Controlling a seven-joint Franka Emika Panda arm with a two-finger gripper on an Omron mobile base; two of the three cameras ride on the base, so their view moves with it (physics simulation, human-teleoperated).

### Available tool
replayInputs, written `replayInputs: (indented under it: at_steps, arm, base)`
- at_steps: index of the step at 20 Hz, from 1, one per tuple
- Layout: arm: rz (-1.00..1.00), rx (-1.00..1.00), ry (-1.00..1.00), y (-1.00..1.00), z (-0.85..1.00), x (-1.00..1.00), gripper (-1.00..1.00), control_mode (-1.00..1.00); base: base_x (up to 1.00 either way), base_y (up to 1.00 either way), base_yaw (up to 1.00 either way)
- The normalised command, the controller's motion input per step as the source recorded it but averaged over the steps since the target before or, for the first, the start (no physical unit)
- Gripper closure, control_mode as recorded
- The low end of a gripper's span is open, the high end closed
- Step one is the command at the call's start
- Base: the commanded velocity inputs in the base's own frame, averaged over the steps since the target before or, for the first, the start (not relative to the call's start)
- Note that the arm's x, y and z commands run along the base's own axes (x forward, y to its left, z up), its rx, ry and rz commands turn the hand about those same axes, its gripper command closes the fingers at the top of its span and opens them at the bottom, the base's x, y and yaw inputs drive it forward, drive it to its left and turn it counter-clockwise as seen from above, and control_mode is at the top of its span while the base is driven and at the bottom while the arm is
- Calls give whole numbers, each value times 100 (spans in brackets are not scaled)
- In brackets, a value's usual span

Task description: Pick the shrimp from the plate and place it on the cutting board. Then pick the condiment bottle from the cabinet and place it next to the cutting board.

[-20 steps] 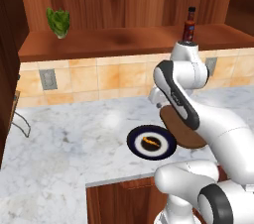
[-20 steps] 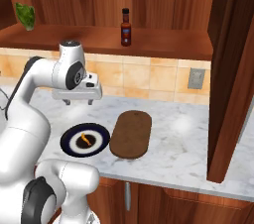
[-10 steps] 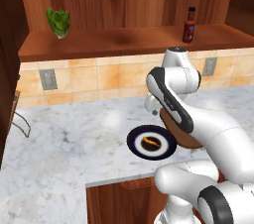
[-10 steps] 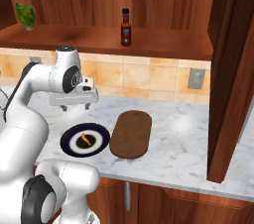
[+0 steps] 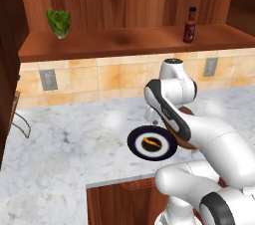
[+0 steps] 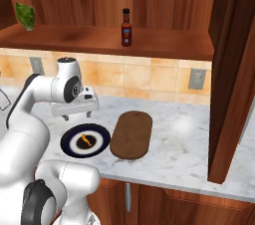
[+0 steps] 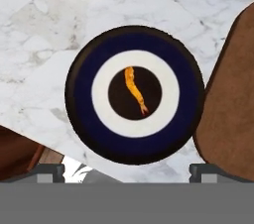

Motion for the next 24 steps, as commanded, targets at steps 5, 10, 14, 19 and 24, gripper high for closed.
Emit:
replayInputs:
  at_steps: [5,10,14,19,24]
  arm:
    - [5,0,0,0,-37,-5,-100,-100]
    - [4,0,0,0,-30,-3,-100,-100]
    - [1,0,0,0,-6,0,-100,-100]
    - [0,0,0,0,-2,2,-100,-100]
    - [0,0,0,0,-8,10,-100,-100]
  base:
    - [0,0,0]
    - [0,0,0]
    - [0,0,0]
    - [0,0,0]
    - [0,0,0]
